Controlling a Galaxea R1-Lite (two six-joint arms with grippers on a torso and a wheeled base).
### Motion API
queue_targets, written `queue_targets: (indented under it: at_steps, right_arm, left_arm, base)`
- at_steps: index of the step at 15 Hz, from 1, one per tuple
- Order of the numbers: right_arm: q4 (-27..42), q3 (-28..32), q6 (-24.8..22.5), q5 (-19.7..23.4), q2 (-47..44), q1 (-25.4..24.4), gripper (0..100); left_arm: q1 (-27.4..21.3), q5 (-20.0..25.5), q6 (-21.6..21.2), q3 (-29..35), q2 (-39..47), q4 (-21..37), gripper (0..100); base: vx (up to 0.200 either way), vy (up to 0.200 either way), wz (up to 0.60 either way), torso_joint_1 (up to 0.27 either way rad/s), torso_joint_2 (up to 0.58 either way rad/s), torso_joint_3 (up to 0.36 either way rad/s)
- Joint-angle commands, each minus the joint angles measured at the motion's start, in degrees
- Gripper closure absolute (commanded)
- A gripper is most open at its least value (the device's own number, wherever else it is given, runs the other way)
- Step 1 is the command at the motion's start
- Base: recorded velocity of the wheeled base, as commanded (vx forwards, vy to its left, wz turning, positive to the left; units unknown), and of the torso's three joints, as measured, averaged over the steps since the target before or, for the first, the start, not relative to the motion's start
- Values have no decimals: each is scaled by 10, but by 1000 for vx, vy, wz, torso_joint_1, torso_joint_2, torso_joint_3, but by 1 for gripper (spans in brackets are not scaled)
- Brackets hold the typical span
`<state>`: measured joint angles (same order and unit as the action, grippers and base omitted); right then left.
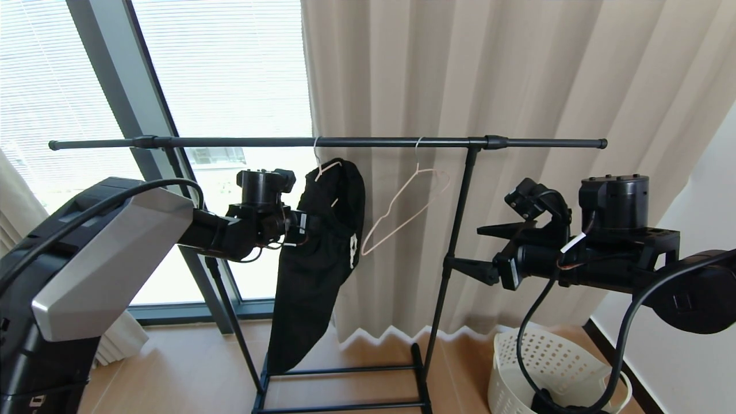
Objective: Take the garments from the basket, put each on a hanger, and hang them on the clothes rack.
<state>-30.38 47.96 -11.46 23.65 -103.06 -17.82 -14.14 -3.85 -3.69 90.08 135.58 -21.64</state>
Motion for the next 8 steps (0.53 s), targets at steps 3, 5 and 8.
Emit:
queue_targets:
  at_steps: [3, 5, 8]
  right_arm:
    - [-1, -13, 2, 3, 37, 0, 0]
    - [0, -20, 9, 3, 60, 0, 0]
    - [3, -66, 64, 0, 163, 1, 0]
  left_arm:
    - [-1, 5, 9, -120, -132, -2, 0]
    - [-4, 6, 8, -169, -174, -2, 0]
    - [-10, 8, 11, -281, -280, -4, 0]
  base:
    - [0, 0, 0, 0, 0, 0]
    - [0, 0, 0, 0, 0, 0]
    - [0, 0, 0, 0, 0, 0]
